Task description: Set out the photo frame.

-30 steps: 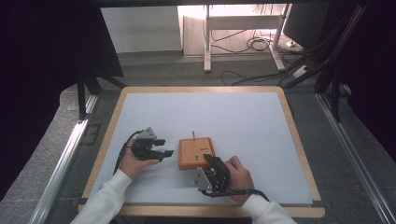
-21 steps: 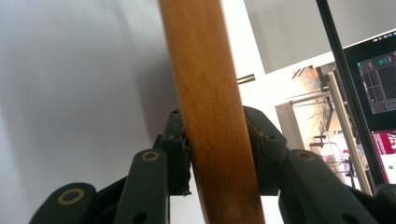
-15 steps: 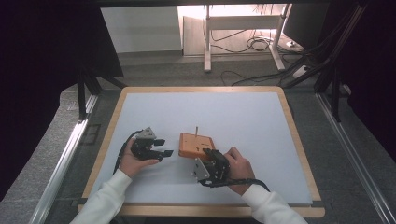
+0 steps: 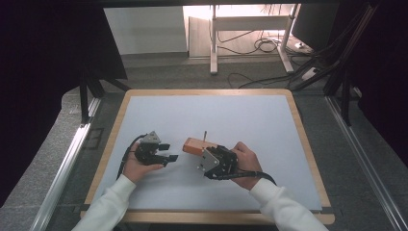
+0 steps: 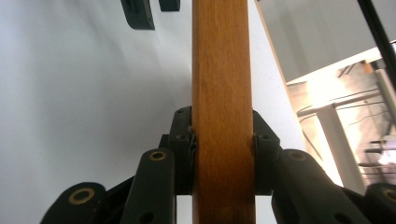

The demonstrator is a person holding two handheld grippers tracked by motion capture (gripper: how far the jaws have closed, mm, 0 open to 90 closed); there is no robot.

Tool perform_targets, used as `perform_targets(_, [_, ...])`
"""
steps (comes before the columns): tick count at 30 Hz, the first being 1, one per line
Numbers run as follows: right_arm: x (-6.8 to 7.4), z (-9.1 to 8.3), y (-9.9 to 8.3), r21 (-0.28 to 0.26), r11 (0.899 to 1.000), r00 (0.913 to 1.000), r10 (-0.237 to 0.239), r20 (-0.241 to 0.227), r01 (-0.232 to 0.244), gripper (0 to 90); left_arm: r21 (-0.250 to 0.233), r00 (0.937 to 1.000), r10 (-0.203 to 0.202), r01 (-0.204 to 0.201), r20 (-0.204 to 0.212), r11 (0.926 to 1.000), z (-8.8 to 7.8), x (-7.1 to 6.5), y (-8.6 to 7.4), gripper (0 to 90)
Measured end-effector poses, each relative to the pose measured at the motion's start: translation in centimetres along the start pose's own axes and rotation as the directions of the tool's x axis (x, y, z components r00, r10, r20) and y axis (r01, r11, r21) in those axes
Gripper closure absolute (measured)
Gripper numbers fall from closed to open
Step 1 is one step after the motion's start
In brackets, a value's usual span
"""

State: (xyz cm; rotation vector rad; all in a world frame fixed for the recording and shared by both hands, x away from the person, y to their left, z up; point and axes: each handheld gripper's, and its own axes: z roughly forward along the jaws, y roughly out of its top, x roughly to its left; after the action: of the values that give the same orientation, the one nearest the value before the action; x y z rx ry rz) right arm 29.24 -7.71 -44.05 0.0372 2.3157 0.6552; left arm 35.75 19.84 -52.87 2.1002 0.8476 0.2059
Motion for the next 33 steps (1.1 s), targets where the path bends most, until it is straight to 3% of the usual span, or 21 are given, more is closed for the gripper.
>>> perform_targets(6, [-0.4,-1.1,0.2,-0.029,0.999,0.9982,0.031,-0.051,-0.032,69.7,0.002,1.0000,0.009,-0.009,0.001,1.0000,0.1,0.0,0.0,35.2])
perform_targets(12, [-0.7,-2.2,0.5,-0.073,0.994,0.9884,0.075,-0.132,-0.086,69.6,0.000,1.0000,0.006,-0.006,0.003,1.0000,0.1,0.0,0.0,35.3])
perform_targets(18, [-1.0,-2.7,0.6,-0.096,0.989,0.9813,0.096,-0.167,-0.113,69.6,0.000,1.0000,0.004,-0.004,0.004,1.0000,0.0,0.1,0.0,35.4])
perform_targets(21, [-0.9,-2.7,0.6,-0.095,0.989,0.9806,0.097,-0.171,-0.114,69.6,0.002,1.0000,-0.003,0.003,0.005,1.0000,0.0,0.0,0.0,35.4])
perform_targets(24, [-1.6,-2.8,0.0,-0.084,0.986,0.9741,0.129,-0.186,-0.146,69.3,0.004,1.0000,0.003,-0.003,0.006,1.0000,0.1,0.1,0.0,35.4])
perform_targets(33, [-3.2,-2.2,-0.5,-0.068,0.984,0.9743,0.151,-0.167,-0.164,67.2,0.015,0.9999,0.003,-0.004,0.011,0.9999,0.3,0.0,0.0,35.1])
